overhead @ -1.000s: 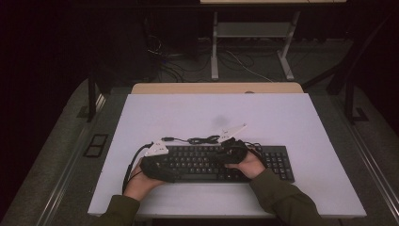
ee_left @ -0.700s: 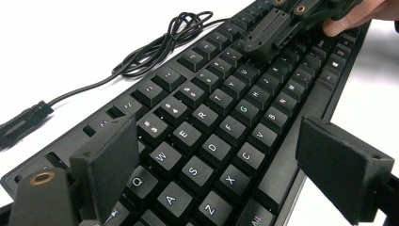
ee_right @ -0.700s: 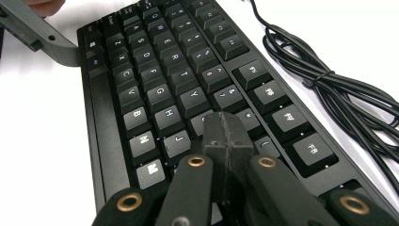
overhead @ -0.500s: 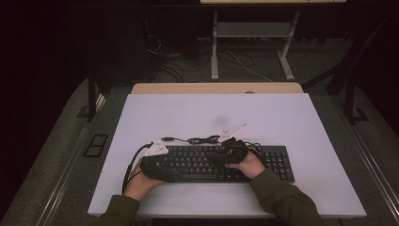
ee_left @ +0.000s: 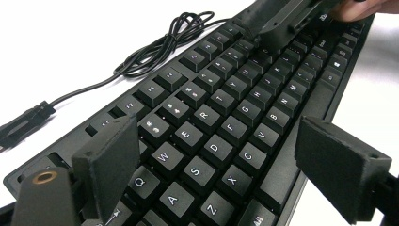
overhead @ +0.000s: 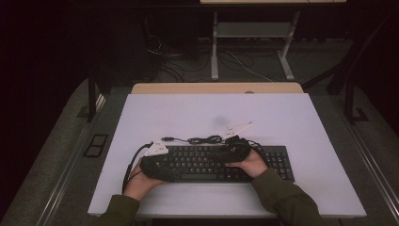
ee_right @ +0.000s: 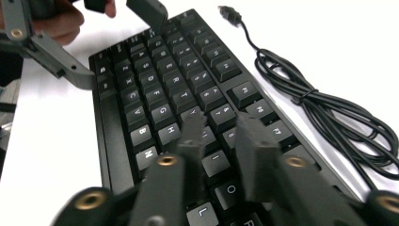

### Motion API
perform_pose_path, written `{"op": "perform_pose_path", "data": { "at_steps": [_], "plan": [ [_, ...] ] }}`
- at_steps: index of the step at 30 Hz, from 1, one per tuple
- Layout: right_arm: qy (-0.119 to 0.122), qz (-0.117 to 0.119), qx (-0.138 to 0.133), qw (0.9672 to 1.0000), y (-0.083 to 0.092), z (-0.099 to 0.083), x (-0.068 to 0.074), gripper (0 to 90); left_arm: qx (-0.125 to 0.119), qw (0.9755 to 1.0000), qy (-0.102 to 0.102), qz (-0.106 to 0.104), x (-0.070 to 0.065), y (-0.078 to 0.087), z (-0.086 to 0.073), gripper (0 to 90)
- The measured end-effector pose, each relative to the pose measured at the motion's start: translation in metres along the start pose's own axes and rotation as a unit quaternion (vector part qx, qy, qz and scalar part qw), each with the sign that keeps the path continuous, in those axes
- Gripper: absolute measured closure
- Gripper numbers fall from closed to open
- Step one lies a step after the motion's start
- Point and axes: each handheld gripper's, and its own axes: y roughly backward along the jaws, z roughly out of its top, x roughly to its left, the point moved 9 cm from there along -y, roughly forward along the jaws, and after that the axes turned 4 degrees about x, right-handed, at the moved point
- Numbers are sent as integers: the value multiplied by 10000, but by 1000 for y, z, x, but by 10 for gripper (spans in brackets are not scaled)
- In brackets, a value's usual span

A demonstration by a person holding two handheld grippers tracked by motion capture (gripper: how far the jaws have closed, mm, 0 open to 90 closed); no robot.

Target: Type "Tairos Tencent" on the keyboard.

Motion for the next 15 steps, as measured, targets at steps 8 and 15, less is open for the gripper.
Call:
{"op": "perform_pose_path", "data": {
  "at_steps": [8, 15],
  "plan": [
    [-143, -79, -264, 9995, 5, 4, -6, 448, 30, 10000, -28, 1, -1, -2, 1, 191],
    [-273, -321, -509, 9978, 9, 6, -15, 281, 22, 10000, -42, 14, -1, -2, 3, 260]
  ]
}}
